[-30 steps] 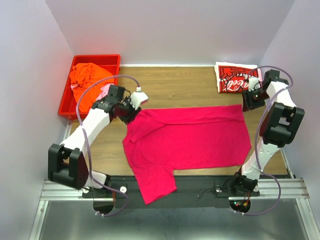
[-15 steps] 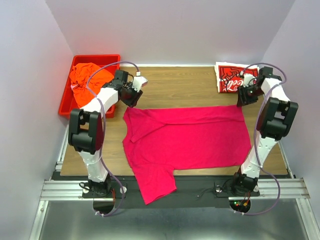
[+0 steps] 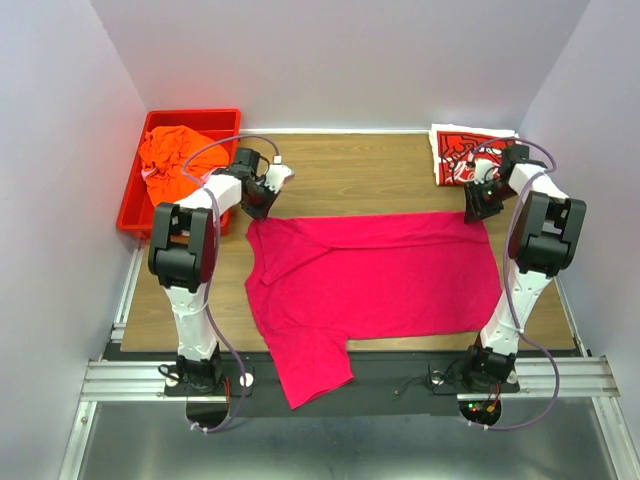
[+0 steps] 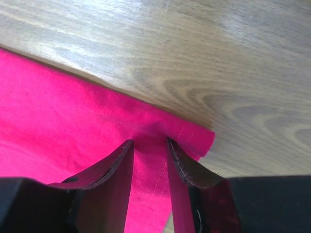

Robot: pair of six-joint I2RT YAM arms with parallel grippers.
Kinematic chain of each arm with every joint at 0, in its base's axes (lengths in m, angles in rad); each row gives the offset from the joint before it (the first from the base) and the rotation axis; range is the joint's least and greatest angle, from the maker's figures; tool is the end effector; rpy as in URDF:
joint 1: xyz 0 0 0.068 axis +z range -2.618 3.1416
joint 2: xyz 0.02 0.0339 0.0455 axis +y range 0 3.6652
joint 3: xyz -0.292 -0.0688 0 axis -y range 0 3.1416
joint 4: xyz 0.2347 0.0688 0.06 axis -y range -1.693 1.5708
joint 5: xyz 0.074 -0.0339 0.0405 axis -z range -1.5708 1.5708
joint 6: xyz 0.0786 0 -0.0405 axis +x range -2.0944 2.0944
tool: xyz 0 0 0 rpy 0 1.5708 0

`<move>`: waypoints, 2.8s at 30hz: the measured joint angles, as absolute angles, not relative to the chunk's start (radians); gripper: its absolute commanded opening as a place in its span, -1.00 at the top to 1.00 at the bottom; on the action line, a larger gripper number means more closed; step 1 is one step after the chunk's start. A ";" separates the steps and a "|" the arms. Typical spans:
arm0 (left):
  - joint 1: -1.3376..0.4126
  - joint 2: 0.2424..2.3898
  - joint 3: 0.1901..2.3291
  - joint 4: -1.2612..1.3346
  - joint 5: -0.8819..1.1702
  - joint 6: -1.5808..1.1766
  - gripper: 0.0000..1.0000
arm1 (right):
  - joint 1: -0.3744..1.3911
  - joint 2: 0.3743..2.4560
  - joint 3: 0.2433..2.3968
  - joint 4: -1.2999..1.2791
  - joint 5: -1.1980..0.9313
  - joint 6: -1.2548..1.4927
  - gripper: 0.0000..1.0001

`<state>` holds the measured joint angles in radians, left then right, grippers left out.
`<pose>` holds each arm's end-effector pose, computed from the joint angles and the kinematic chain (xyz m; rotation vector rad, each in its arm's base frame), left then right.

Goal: Fold and stack the t-shirts
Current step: Fold the tshirt

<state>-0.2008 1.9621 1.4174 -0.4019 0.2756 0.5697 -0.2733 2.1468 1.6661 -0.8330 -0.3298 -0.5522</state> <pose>0.4373 -0.1108 0.1917 1.0323 2.2511 -0.1909 0.4427 -0.0977 0.1596 -0.4429 2.7277 0.2779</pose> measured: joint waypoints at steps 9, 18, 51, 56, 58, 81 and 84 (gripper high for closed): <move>-0.194 2.151 1.672 -0.453 0.252 0.551 1.00 | -0.271 2.149 1.673 -0.800 -0.263 -0.482 0.24; -0.161 2.207 1.845 -0.476 0.294 0.528 0.19 | -0.271 2.191 1.757 -0.774 -0.268 -0.422 0.02; -0.312 2.195 1.737 -0.499 0.512 0.477 0.04 | -0.273 1.958 1.646 -0.808 -0.435 -0.371 0.01; -0.312 2.195 1.738 -0.495 0.494 0.472 0.03 | -0.273 1.958 1.645 -0.812 -0.456 -0.373 0.01; -0.312 2.204 1.754 -0.500 0.493 0.470 0.03 | -0.273 1.958 1.645 -0.815 -0.462 -0.375 0.00; -0.347 2.117 1.721 -0.522 0.548 0.491 1.00 | -0.273 1.958 1.645 -0.831 -0.473 -0.389 0.01; -0.385 2.044 1.684 -0.529 0.550 0.508 1.00 | -0.273 1.958 1.645 -0.833 -0.476 -0.389 0.01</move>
<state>-0.3847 2.0441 1.6840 -0.5289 0.5503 0.5083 -0.2733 1.9579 1.6451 -0.8333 -0.4759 -0.3889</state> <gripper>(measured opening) 0.123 0.495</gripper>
